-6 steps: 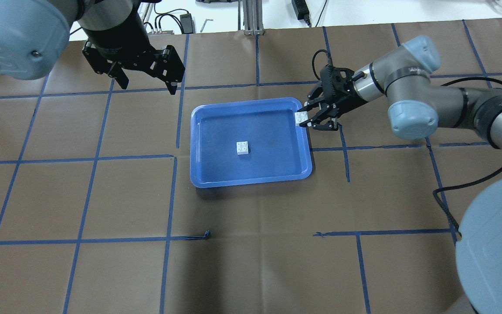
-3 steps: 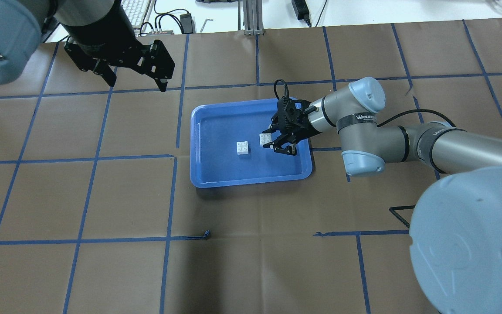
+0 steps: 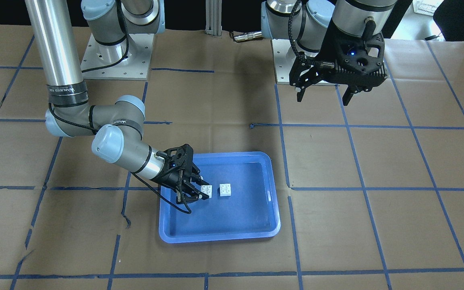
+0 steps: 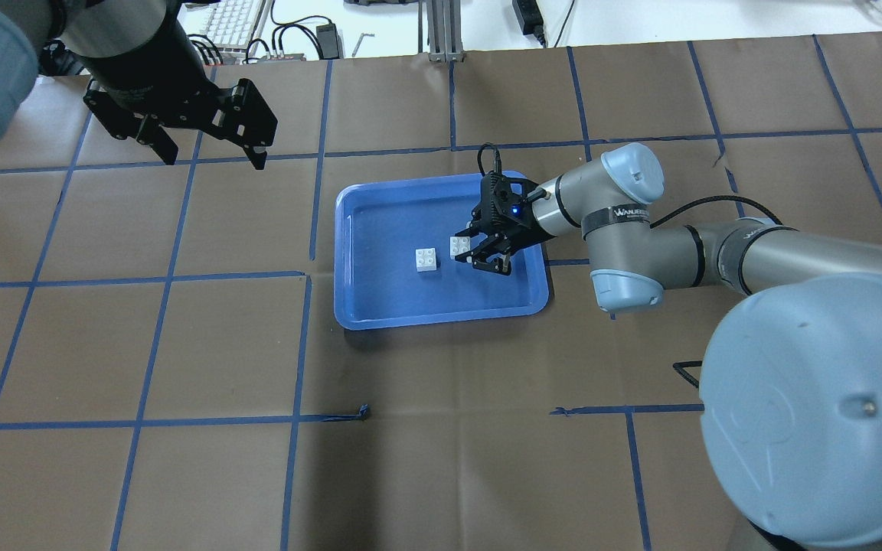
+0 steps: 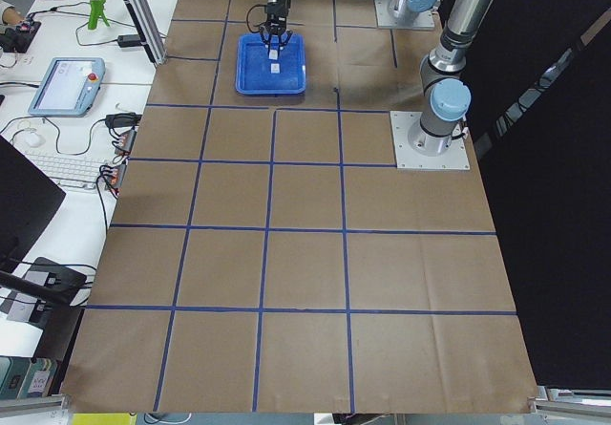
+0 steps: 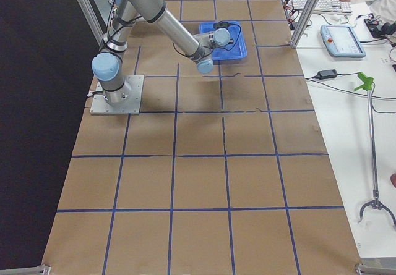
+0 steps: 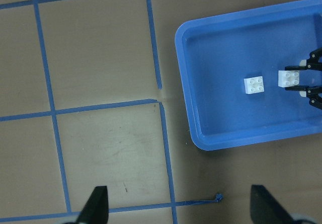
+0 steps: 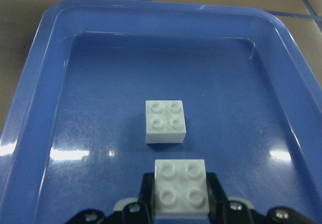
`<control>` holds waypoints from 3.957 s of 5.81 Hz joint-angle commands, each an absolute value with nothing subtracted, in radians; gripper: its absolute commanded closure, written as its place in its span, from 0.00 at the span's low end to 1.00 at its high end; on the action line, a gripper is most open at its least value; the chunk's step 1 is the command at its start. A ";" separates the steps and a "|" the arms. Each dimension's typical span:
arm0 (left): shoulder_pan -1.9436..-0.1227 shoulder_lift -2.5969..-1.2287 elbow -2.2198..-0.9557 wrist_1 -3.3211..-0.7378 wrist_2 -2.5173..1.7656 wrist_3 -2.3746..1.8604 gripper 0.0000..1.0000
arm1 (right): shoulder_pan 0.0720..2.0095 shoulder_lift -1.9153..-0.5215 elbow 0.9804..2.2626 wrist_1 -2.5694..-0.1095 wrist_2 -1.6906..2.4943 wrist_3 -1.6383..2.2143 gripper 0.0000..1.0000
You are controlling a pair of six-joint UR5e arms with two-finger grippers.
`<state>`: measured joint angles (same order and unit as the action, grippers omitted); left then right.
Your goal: Assemble white blocks and place on blue tray
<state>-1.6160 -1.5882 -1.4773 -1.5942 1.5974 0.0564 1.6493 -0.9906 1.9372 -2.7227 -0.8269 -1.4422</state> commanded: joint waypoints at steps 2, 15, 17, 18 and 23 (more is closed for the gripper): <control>-1.609 -1.594 -1.486 -1.550 1.592 0.048 0.00 | 1.672 -0.966 1.924 -2.730 -0.818 -1.439 0.73; -1.620 -1.556 -1.561 -1.546 1.580 0.044 0.00 | 1.678 -0.943 1.930 -2.731 -0.801 -1.408 0.72; -1.611 -1.548 -1.571 -1.531 1.580 0.051 0.00 | 1.678 -0.943 1.930 -2.729 -0.799 -1.408 0.62; -1.611 -1.548 -1.571 -1.531 1.582 0.051 0.00 | 1.678 -0.943 1.930 -2.729 -0.799 -1.408 0.55; -1.611 -1.546 -1.566 -1.529 1.578 0.011 0.00 | 1.678 -0.942 1.925 -2.734 -0.799 -1.407 0.56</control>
<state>-1.6107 -1.5464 -1.5694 -1.5304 1.5795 0.0326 1.6782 -0.9419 1.9258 -2.7330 -0.7992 -1.4077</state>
